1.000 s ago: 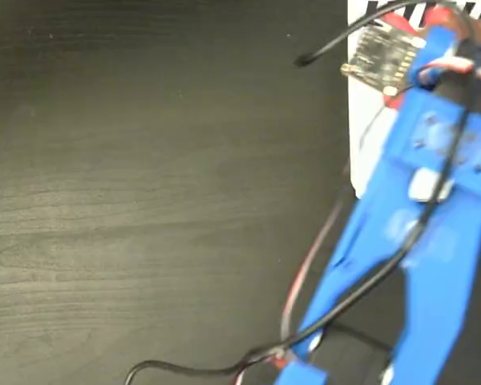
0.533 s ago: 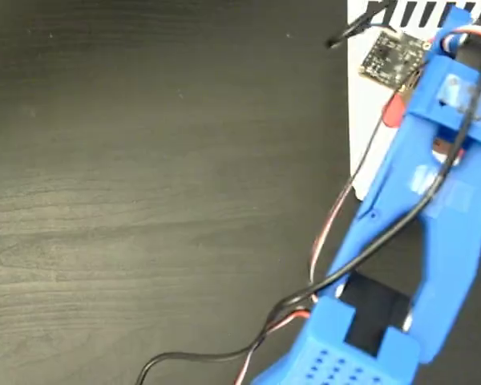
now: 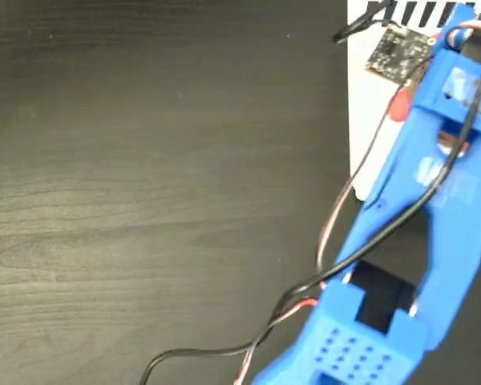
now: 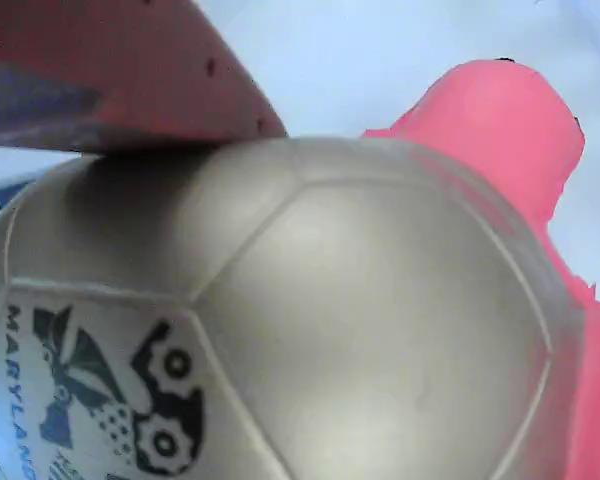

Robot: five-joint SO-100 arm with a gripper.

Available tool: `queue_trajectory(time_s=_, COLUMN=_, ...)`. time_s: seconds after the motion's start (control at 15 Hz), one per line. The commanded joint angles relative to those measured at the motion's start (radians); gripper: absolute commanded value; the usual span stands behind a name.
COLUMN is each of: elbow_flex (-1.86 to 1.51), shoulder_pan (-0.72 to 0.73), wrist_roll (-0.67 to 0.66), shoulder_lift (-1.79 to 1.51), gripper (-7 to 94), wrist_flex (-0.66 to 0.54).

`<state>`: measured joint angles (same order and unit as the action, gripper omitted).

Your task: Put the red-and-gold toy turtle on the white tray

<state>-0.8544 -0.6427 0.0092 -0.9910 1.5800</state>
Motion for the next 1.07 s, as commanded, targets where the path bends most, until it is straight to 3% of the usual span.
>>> queue_trajectory(time_s=0.0, elbow_flex=0.069, shoulder_pan=-0.015, wrist_roll=-0.014, shoulder_lift=-0.02, gripper=0, wrist_flex=-0.003)
queue_trajectory(time_s=0.27, elbow_flex=0.095, shoulder_pan=-0.018, wrist_roll=-0.014, shoulder_lift=-0.005, gripper=0, wrist_flex=-0.002)
queue_trajectory(time_s=0.33, elbow_flex=0.112, shoulder_pan=-0.021, wrist_roll=-0.011, shoulder_lift=-0.003, gripper=5, wrist_flex=-0.003)
queue_trajectory(time_s=0.47, elbow_flex=0.126, shoulder_pan=-0.031, wrist_roll=-0.017, shoulder_lift=-0.002, gripper=29, wrist_flex=0.0)
queue_trajectory(time_s=0.6, elbow_flex=0.126, shoulder_pan=-0.038, wrist_roll=-0.02, shoulder_lift=-0.002, gripper=45, wrist_flex=-0.002)
queue_trajectory(time_s=0.87, elbow_flex=0.106, shoulder_pan=-0.034, wrist_roll=-0.038, shoulder_lift=-0.002, gripper=53, wrist_flex=0.0)
queue_trajectory(time_s=1.0, elbow_flex=0.097, shoulder_pan=-0.032, wrist_roll=-0.044, shoulder_lift=-0.002, gripper=62, wrist_flex=0.002)
